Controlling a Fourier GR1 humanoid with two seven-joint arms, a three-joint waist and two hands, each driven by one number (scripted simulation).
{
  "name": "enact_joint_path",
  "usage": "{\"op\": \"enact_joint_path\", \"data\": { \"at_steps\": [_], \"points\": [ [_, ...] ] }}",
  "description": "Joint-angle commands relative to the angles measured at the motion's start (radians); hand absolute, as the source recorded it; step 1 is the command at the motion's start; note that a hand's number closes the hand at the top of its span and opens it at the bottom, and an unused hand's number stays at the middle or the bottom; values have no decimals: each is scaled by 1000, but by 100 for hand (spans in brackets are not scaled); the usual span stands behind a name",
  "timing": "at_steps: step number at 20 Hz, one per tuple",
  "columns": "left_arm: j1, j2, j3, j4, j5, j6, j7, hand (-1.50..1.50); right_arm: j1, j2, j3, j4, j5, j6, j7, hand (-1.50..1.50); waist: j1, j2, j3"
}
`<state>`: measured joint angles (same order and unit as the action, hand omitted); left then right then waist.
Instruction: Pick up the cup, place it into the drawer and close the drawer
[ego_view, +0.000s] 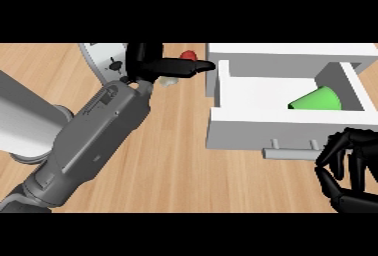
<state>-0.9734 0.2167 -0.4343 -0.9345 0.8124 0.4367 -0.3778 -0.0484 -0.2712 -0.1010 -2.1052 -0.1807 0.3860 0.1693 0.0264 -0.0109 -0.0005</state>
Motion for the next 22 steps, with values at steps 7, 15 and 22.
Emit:
{"op": "enact_joint_path", "data": {
  "at_steps": [7, 15, 22],
  "points": [
    [422, 202, 48, -395, 6, -35, 40, -150, 62, 4, 75, 33, 216, 5, -52, 150, -9, 7, 0],
    [551, 283, 99, -483, 38, -131, 52, -150, -25, -113, 228, 194, 622, -8, -250, 150, 0, 11, 1],
    [753, 352, 175, -607, 45, -244, 29, -150, -97, -12, 357, 474, 869, -200, -337, 150, -8, 11, 1]
  ]
}}
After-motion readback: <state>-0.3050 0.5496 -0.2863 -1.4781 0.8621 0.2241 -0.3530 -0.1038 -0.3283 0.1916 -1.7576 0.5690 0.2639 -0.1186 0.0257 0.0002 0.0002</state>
